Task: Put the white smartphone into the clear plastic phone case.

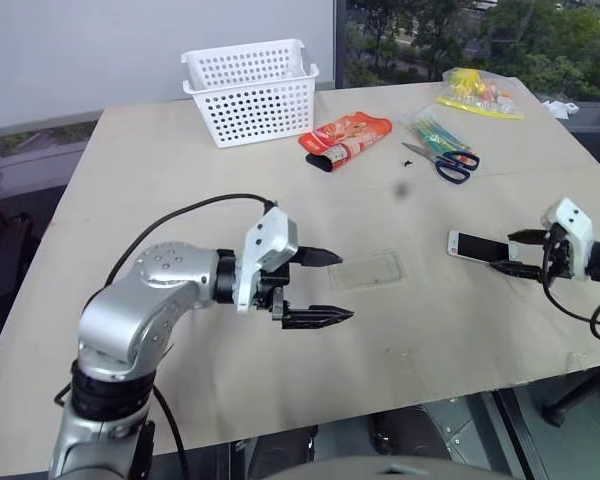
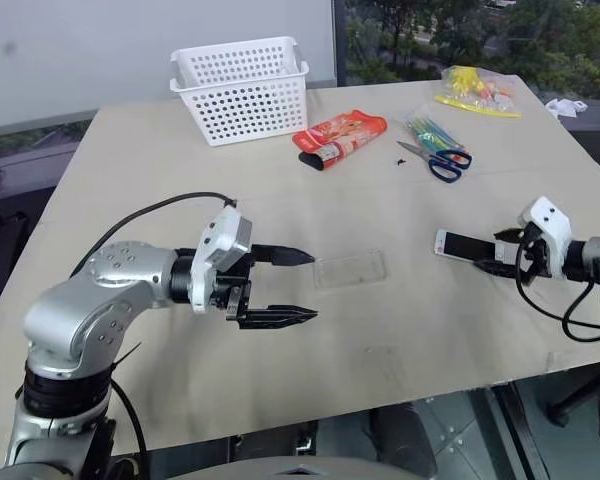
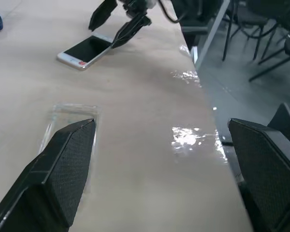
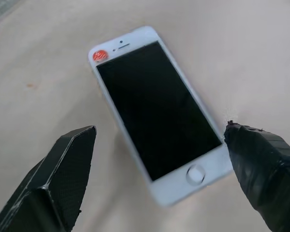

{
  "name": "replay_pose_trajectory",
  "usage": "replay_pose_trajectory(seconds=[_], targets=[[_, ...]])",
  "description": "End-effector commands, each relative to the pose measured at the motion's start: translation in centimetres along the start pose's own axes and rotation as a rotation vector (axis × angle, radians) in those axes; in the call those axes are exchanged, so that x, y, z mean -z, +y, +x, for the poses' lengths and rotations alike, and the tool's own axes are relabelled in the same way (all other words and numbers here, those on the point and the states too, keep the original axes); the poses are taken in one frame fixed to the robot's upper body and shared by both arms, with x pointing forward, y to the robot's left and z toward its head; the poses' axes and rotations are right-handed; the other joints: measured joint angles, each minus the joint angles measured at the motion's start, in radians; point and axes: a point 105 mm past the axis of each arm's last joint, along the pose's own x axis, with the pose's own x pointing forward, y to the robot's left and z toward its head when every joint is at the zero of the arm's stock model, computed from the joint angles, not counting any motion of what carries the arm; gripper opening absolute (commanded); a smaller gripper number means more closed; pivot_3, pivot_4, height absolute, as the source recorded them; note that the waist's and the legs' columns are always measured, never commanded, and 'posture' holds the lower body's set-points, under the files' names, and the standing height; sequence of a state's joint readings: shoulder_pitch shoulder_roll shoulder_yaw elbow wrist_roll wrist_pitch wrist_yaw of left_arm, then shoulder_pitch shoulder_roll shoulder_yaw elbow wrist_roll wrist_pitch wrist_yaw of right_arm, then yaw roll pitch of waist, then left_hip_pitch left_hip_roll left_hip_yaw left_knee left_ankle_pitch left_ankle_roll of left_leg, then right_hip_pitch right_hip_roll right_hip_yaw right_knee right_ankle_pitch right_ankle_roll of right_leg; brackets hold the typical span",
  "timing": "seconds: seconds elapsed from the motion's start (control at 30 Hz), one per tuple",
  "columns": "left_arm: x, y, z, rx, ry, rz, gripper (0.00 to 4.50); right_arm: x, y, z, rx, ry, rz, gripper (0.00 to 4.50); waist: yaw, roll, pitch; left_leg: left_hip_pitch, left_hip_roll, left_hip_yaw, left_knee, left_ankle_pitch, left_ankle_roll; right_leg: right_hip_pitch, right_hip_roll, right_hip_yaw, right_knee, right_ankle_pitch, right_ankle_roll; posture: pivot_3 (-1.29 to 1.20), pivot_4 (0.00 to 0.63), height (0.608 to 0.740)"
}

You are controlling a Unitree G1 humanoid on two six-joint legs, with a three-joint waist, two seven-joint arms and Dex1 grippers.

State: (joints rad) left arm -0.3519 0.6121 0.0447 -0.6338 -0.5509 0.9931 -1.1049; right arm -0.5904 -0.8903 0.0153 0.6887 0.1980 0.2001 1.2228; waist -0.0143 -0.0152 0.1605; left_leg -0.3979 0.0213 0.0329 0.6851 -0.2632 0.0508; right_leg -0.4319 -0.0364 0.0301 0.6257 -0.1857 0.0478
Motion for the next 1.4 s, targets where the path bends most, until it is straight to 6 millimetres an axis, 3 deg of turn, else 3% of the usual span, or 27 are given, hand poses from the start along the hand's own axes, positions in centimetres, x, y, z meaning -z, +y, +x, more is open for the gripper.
replay_pose_trajectory(seconds=[0.03,0.3,0.43,0.57,0.67,0.77,0.87,1.0,1.2,1.4], targets=[[-1.0,-0.1,-0.6,-0.068,-0.03,0.034,4.45,-0.7,-0.6,0.4,-0.036,0.001,0.044,4.5,-0.001,-0.002,0.001,0.001,0.0,0.0,0.0,0.0,0.0,0.001,0.0,0.0,0.0,0.0,0.001,0.0,0.15,0.74],[-0.8,0.3,-1.2,-0.128,-0.021,0.006,4.45,0.9,0.1,0.6,-0.154,0.122,0.205,4.5,-0.001,-0.002,0.001,0.001,0.0,0.0,-0.001,0.0,0.0,0.001,0.0,0.0,0.0,0.002,-0.004,0.0,0.15,0.74],[-0.7,0.4,-1.2,-0.137,-0.019,0.004,4.45,1.4,1.7,0.5,-0.287,0.158,0.259,4.5,0.0,-0.002,0.001,0.001,0.0,0.001,-0.001,0.0,0.0,0.002,0.001,-0.001,0.0,0.002,-0.004,0.0,0.15,0.74],[-0.6,0.3,-1.3,-0.143,-0.017,-0.003,4.45,2.1,3.2,0.1,-0.363,0.201,0.208,4.5,0.0,-0.002,0.001,0.002,0.0,0.0,-0.001,0.0,0.0,0.002,0.001,-0.002,0.0,0.002,-0.004,0.0,0.15,0.74],[-0.4,0.3,-1.2,-0.145,-0.016,-0.01,4.45,3.0,3.4,1.0,-0.286,0.228,0.07,4.5,0.002,-0.003,0.0,0.002,0.0,0.0,-0.002,0.0,0.0,0.003,0.001,-0.003,0.0,0.002,-0.004,0.0,0.15,0.74],[-0.3,0.4,-1.1,-0.148,-0.017,-0.012,4.45,2.7,3.8,2.3,-0.186,0.157,0.029,4.5,0.002,-0.009,-0.003,0.002,0.001,-0.001,-0.002,0.0,0.0,0.003,0.001,-0.004,0.0,0.002,-0.004,0.0,0.15,0.74],[-0.1,0.5,-1.0,-0.148,-0.012,-0.013,4.45,2.2,6.2,3.0,-0.172,0.087,0.05,4.5,-0.005,-0.013,-0.005,0.004,0.003,-0.003,-0.002,0.0,0.0,0.003,0.003,-0.003,0.001,0.002,-0.003,0.0,0.15,0.74],[0.0,0.7,-1.0,-0.147,-0.001,-0.009,4.45,1.4,7.6,3.9,-0.066,0.016,0.14,4.5,-0.006,-0.013,-0.006,0.006,0.003,-0.004,-0.002,0.0,0.0,0.004,0.004,-0.002,0.003,0.0,-0.001,0.0,0.15,0.74],[0.0,1.2,-1.0,-0.148,0.002,0.005,4.45,1.2,8.1,4.9,0.053,-0.068,0.225,4.5,-0.015,-0.013,-0.006,0.008,0.004,-0.004,-0.002,0.0,0.0,0.004,0.007,0.0,0.003,0.002,-0.004,0.0,0.15,0.74],[0.1,1.5,-1.1,-0.159,0.007,0.013,4.45,2.4,8.0,5.7,0.148,-0.055,0.226,4.5,-0.028,-0.013,-0.006,0.009,0.004,-0.002,-0.002,0.0,0.0,0.004,0.007,0.002,0.002,0.002,-0.004,0.0,0.15,0.74]])
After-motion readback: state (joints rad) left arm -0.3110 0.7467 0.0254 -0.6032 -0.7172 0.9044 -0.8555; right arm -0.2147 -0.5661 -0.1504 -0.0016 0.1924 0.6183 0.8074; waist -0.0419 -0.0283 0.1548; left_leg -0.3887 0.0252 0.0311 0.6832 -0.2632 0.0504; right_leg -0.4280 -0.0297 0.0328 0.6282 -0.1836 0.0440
